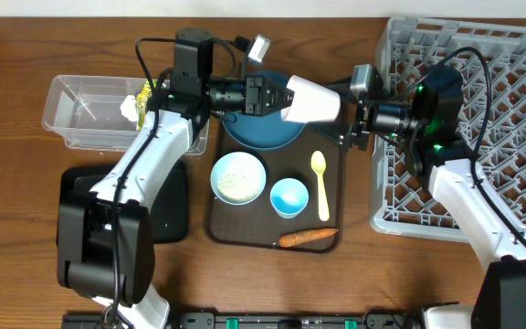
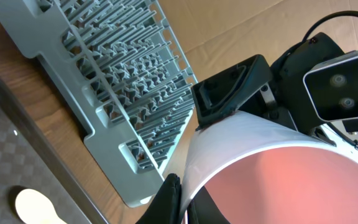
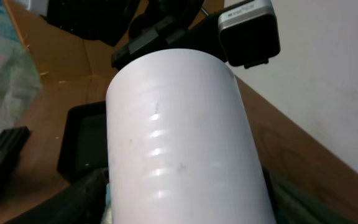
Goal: Sort waste into correct bins and load items into the dishwasher rack
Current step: 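Grasp pink cup with right gripper, release with left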
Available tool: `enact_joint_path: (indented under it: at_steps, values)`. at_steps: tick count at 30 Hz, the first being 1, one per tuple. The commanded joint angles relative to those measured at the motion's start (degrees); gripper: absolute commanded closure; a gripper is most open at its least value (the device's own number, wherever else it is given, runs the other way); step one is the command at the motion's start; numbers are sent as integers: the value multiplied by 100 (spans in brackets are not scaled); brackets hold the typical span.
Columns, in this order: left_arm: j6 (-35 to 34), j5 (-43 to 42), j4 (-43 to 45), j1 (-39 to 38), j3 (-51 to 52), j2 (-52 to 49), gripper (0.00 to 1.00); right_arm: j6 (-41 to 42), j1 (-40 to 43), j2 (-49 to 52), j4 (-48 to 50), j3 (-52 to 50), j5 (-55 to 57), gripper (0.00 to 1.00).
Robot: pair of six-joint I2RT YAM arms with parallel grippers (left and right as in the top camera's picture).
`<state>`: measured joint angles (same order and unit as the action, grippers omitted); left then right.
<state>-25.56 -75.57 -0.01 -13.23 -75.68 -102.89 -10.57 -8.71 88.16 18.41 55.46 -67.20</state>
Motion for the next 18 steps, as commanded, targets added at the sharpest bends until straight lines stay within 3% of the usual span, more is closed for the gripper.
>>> enact_joint_path:
  at_steps: [1, 10, 12, 14, 16, 18]
  values:
    - [-28, -116, 13, -9, -42, -50, 94, 24, -44, 4, 66, 94, -76, 33]
    - [-28, -114, 15, -9, -42, -50, 92, 28, -42, 4, 42, 94, -76, 51]
    - [-24, -63, 11, -9, -42, -50, 85, 28, -42, 4, -35, 94, -72, 53]
    - [-24, 94, 7, -9, -42, -50, 83, 28, -35, 4, -201, 94, -15, 52]
    - [4, 461, -120, -7, -42, -50, 74, 44, -31, 4, -483, 94, 111, 54]
    - [46, 1115, -455, -7, -42, -50, 74, 243, -31, 4, -804, 94, 564, 66]
